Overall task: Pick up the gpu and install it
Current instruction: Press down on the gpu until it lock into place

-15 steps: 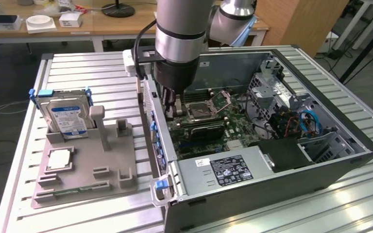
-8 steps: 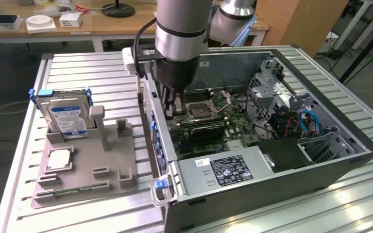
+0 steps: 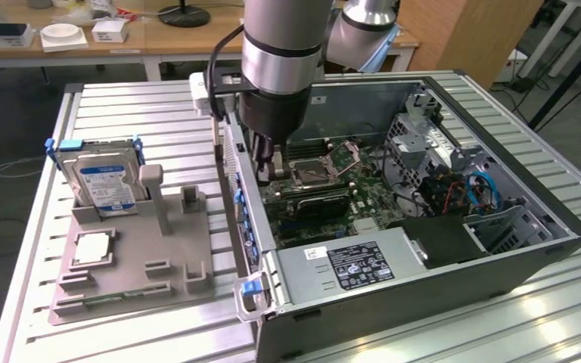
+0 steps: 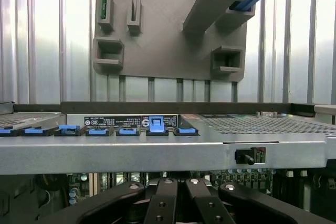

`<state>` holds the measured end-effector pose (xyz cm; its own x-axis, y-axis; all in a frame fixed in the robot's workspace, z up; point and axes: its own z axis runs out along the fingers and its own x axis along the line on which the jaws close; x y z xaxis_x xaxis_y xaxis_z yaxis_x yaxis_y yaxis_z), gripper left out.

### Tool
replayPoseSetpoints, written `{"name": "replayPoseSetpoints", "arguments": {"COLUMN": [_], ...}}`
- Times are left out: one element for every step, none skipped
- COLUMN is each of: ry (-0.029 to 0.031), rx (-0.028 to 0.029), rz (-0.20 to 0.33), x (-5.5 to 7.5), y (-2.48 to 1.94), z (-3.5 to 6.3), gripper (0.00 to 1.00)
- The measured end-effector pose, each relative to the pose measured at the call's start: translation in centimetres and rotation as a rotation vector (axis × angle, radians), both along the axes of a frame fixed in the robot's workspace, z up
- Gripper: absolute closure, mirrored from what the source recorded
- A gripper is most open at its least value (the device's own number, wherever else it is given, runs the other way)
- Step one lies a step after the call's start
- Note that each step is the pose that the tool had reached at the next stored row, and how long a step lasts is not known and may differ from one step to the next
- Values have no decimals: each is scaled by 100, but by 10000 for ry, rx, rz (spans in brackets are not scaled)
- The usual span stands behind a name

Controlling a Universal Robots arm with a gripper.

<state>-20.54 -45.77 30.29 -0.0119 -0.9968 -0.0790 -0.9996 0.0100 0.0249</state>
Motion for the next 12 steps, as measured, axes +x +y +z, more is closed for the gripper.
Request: {"name": "replayPoseSetpoints", "arguments": {"ry": [-1,-3,-6,-13,-20,-31,-43,-50,-69,-81,-92,-99], "rx": [2,2,-2,-3,-4,-5,-4,-4,9,10,4,0], "rz": [-3,-5,-5,-5,-6,-6,-5,-4,-3,-5,-6,-11], "x": [-2,-3,-4,-4,-4,-4,-3,-3,-1,-2,2,16], "y": [-4,-7,-10,-12,-14,-15,-16,-17,-16,-16,-16,-16], "z": [-6,-15,-23,-33,-43,-55,-66,-76,-90,-100,-106,-110], "gripper": [89,89,89,89,89,89,89,89,89,89,89,89]}}
